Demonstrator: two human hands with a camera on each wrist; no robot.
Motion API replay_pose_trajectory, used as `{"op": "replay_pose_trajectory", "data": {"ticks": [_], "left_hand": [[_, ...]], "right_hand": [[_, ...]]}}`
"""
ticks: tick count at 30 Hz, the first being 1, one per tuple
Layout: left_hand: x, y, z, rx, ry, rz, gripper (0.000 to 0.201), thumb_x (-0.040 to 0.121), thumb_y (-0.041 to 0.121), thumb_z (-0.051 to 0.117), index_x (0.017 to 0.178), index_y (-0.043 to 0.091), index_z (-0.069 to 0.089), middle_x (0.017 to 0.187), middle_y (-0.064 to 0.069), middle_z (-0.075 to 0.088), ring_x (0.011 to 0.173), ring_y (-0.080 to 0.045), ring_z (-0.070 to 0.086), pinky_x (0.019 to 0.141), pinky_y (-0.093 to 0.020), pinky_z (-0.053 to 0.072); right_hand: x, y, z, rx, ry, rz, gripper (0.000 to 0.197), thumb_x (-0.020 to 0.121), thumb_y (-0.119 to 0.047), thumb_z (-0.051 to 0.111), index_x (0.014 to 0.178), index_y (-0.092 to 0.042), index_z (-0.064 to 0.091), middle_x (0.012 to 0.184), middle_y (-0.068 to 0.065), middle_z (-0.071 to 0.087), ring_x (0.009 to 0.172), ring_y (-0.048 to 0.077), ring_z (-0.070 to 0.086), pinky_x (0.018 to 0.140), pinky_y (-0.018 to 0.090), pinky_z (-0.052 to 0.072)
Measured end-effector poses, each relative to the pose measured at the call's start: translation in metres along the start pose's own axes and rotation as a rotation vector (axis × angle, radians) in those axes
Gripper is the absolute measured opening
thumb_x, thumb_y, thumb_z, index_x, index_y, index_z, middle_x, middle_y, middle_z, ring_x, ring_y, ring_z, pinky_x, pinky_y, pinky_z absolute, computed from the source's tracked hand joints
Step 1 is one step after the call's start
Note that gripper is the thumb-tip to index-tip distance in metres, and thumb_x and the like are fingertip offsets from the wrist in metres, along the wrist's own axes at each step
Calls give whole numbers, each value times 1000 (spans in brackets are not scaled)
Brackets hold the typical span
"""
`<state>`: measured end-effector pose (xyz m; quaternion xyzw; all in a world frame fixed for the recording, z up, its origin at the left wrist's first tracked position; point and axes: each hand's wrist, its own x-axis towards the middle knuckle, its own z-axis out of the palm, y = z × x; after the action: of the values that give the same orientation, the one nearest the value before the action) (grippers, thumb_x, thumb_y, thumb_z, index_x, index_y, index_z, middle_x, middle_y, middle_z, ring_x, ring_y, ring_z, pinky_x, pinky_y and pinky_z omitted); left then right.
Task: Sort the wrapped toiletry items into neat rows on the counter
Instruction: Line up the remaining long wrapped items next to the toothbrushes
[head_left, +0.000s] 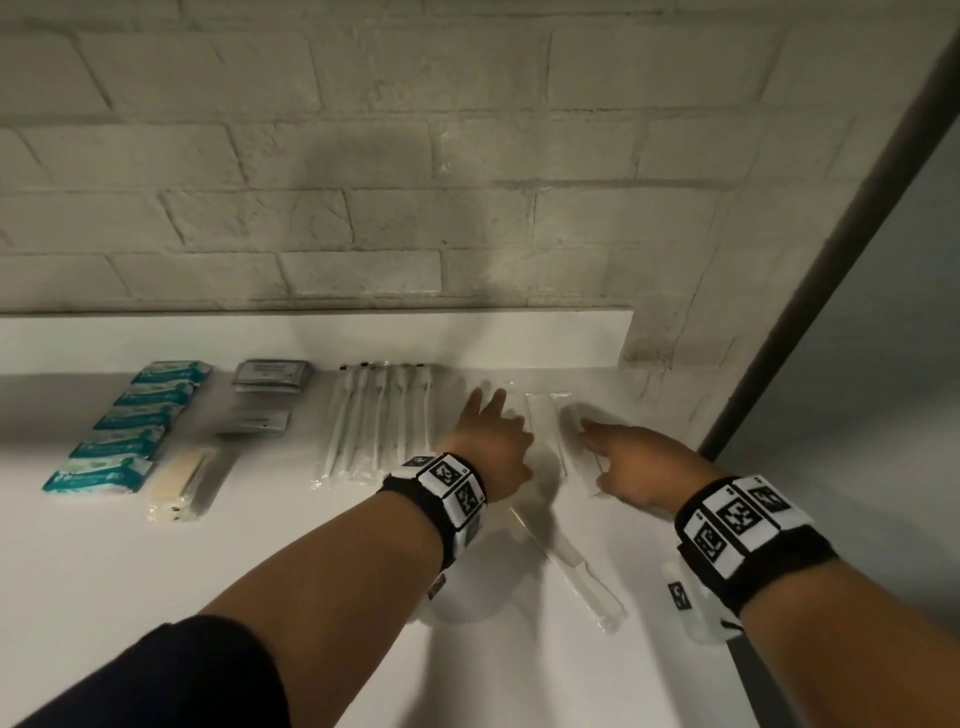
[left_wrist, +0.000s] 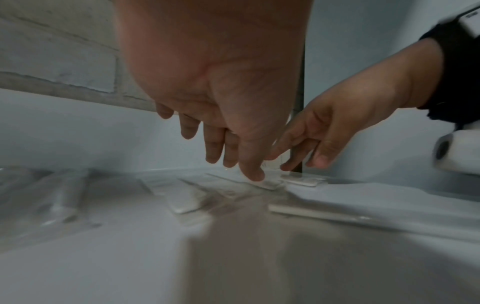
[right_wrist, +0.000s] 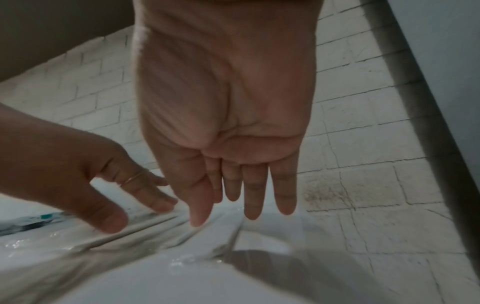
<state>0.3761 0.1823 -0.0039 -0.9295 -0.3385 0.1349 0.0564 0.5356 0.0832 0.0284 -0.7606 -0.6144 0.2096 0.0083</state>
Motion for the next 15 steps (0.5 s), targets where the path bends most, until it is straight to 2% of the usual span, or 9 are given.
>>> {"op": "replay_pose_trajectory", "data": {"ticks": [2,4,7,10,11,13,15], "left_hand": [[3,11,-5,-31,20,23,56,96,49,41,145,23,40,155,0,33,149,-32,6,118,-52,-3],[7,21,-7,-25,-33,35,56,96,51,41,143,22,44,154,-1,36,149,-32,6,118,-53,-3],[10,25,-4,-67,-104,2,53,93,52,45,137,22,51,148,1,44,148,-32,8,117,-52,-3],[10,20,-1,-120,-107,9,51,92,51,47,137,26,49,147,6,44,148,-34,11,117,-53,-1],[9,19,-1,-122,-110,16,50,93,49,46,138,27,48,147,7,43,148,-34,11,117,-54,-1],[7,18,-4,-114,-130,22,48,95,43,43,140,27,45,149,6,40,148,-34,10,117,-54,-1],[5,20,-9,-91,-159,30,46,96,29,40,141,24,44,152,4,37,148,-35,8,118,-54,0]], "right_hand": [[6,1,3,-76,-56,-10,66,92,-21,57,150,-29,27,147,0,45,127,23,49,104,32,42],[11,0,7,-147,-116,6,66,94,-25,55,151,-25,23,146,5,46,127,25,49,103,34,42],[17,-2,9,-154,-115,30,66,96,-26,52,153,-20,18,146,10,44,127,28,49,103,34,41],[15,-2,8,-90,-116,33,67,96,-25,53,153,-20,19,149,9,40,130,27,46,105,33,38],[12,-2,6,-50,-92,38,66,95,-26,54,152,-19,22,150,8,39,131,26,45,105,32,38],[3,-7,2,-20,-12,28,56,91,-30,60,143,-18,41,143,6,46,124,24,50,101,32,42],[-8,-23,3,-45,-12,-20,39,84,-38,66,117,-18,60,115,2,58,101,19,58,83,28,48]]}}
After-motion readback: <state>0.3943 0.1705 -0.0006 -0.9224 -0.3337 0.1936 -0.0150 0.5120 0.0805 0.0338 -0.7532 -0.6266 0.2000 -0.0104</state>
